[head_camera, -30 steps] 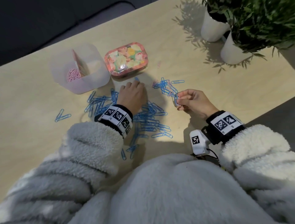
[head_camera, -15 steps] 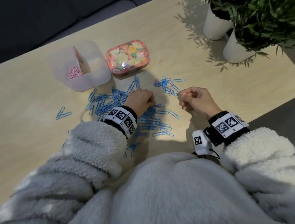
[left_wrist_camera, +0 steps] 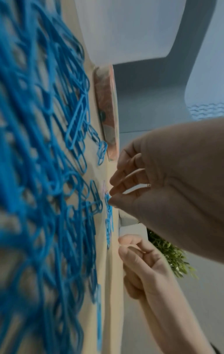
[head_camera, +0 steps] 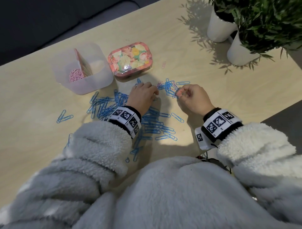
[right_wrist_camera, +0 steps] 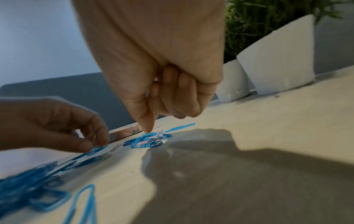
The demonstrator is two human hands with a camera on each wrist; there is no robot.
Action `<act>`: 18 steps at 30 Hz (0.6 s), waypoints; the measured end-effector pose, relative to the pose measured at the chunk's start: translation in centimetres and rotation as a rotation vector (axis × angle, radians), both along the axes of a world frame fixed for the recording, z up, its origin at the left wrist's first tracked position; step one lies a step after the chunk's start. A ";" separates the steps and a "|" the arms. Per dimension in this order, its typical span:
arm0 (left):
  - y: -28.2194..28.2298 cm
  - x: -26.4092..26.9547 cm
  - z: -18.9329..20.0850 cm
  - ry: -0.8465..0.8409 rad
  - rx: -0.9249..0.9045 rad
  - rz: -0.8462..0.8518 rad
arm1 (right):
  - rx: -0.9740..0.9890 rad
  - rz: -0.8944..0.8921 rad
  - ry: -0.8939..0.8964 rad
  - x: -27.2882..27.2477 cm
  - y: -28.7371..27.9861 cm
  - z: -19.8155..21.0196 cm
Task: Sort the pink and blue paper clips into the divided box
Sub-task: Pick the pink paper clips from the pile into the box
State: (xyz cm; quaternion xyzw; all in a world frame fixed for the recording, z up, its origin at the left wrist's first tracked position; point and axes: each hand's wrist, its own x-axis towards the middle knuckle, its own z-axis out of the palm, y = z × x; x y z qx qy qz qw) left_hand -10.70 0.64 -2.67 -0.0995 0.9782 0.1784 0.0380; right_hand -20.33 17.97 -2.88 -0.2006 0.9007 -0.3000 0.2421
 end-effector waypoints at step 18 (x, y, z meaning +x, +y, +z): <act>-2.6 -1.5 0.0 -0.006 0.244 0.081 | -0.383 -0.233 -0.399 -1.2 0.7 0.7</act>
